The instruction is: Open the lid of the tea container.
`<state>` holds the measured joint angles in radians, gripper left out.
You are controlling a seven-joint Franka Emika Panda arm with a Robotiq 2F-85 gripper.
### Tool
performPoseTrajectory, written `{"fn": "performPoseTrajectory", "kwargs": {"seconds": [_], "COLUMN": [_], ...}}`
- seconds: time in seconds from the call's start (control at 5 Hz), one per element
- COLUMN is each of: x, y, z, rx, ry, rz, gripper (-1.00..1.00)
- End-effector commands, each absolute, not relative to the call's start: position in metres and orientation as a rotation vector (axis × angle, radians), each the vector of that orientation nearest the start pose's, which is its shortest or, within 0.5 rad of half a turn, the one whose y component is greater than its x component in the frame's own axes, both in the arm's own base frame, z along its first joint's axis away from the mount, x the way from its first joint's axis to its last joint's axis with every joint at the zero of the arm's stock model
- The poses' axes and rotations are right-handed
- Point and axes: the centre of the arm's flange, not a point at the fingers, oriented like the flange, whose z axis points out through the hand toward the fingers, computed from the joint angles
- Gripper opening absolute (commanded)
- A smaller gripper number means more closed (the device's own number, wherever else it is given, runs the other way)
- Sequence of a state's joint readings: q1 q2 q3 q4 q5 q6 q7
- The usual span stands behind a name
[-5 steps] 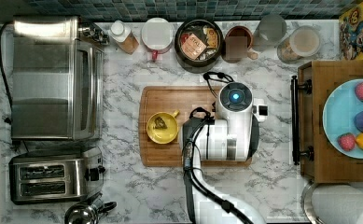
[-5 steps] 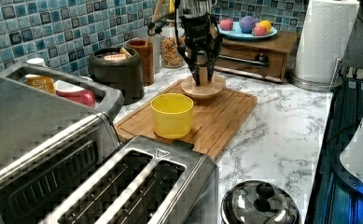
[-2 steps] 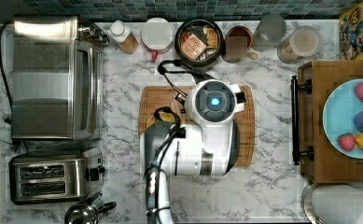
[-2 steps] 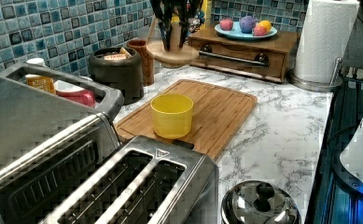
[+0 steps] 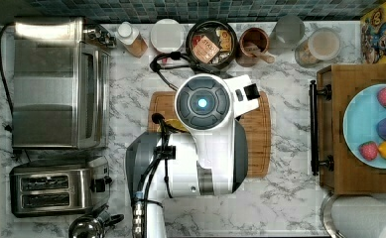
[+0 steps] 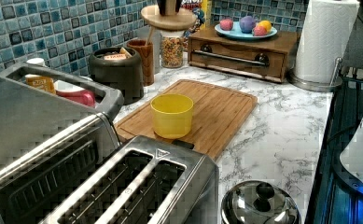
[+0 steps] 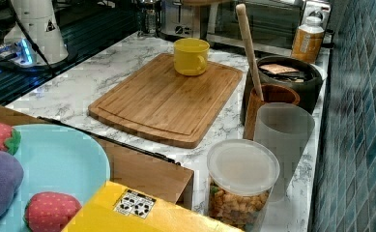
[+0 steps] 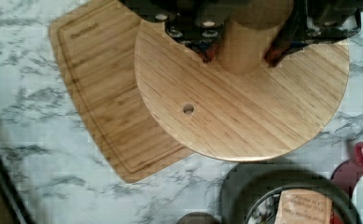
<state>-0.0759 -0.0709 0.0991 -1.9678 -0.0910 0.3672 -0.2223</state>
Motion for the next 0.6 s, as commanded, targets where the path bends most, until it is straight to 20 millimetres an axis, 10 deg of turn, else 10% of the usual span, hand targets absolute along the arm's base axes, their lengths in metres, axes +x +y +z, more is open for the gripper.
{"fn": "performPoseTrajectory", "kwargs": {"seconds": [0.2,0.6], "x": [0.5491,0.5491], "y": [0.006,0.006], "z": [0.6426,0.6427], "rx": [-2.983,-2.983], "ry": [0.981,0.981], "rz": [-0.465,-0.465], "gripper": [-1.0,-1.0]}}
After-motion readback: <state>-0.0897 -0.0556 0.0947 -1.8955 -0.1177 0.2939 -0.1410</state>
